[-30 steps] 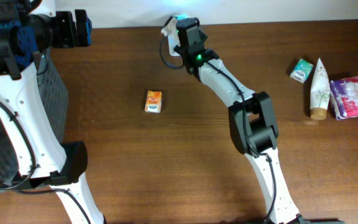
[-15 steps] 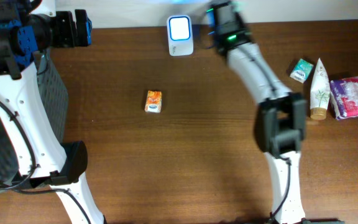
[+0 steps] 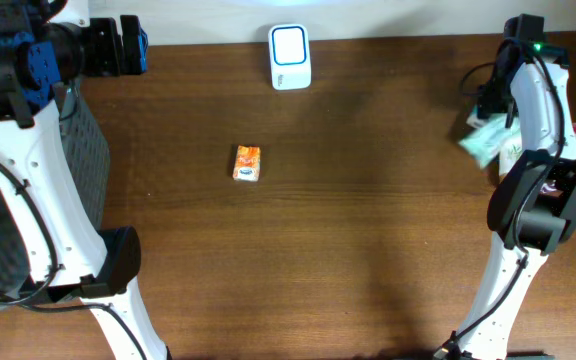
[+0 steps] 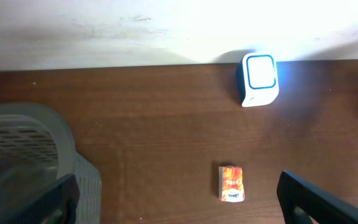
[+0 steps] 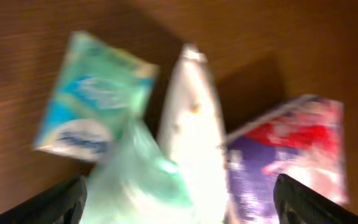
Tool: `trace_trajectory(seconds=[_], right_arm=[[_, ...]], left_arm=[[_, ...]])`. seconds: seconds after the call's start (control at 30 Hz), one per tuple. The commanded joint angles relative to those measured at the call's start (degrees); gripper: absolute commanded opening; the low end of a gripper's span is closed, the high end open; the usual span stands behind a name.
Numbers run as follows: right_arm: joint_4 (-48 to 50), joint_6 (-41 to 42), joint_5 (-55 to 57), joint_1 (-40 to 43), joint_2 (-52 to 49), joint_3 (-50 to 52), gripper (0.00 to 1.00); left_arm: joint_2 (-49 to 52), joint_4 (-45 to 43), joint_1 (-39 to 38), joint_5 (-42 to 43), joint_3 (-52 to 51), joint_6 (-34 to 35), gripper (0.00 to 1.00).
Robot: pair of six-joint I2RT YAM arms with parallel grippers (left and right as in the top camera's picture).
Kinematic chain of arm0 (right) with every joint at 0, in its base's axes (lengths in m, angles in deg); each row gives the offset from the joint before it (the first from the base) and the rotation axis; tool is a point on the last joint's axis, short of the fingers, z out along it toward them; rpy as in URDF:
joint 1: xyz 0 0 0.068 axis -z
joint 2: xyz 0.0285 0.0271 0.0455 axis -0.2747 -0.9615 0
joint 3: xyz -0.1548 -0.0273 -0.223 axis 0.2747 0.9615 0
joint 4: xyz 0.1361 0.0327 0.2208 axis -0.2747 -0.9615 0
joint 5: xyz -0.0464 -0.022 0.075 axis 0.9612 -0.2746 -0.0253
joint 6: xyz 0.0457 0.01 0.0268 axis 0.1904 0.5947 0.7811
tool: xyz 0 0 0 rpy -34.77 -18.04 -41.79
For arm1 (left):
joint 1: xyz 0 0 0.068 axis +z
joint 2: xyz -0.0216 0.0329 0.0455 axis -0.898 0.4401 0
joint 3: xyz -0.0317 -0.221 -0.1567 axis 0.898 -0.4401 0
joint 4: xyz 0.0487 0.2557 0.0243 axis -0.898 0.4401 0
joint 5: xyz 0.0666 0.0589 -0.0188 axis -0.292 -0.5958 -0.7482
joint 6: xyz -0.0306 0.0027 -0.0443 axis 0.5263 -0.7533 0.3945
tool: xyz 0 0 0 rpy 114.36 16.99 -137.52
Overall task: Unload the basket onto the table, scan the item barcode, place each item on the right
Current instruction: 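Carry the green packet right and release it beside the tube, then reach the right gripper to the orange box and grasp it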
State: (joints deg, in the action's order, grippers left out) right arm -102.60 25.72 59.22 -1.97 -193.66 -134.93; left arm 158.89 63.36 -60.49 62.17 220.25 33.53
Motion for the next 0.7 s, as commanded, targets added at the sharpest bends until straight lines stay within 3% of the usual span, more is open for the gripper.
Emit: trace_trajectory(seconds=[0.0,0.2,0.3,0.33,0.4,0.5,0.6,0.67], right_arm=[[-0.98,0.83,-15.61,-3.08,0.66,-0.04,0.91],[-1.46,0.85,-37.35,-10.19,0.66,-0.09,0.91],[-3.21,0.85,-59.87,-14.71,0.66,-0.07,0.9],[-3.28,0.85,-62.49,-15.89,0.66,-0.02,0.89],[-3.19,0.85,-62.9,-21.0,0.66,-0.02,0.79],[-1.44,1.49,-57.07,-28.41,0.59,0.52,0.79],[4.63,15.8,-46.12,-35.6,0.55,2.78,0.79],[9.62,22.8,-45.13,-38.58,0.55,4.59,0.76]], left_arm=[[-0.24,0.02,0.15,0.57,-0.04,0.28,0.99],[-0.24,0.02,0.15,0.57,-0.04,0.28,0.99],[-0.24,0.02,0.15,0.57,-0.04,0.28,0.99],[-0.24,0.02,0.15,0.57,-0.04,0.28,0.99],[-0.24,0.02,0.15,0.57,-0.04,0.28,0.99],[-0.24,0.02,0.15,0.57,-0.04,0.28,0.99],[-0.24,0.02,0.15,0.57,-0.04,0.28,0.99],[-0.24,0.02,0.15,0.57,-0.04,0.28,0.99]])
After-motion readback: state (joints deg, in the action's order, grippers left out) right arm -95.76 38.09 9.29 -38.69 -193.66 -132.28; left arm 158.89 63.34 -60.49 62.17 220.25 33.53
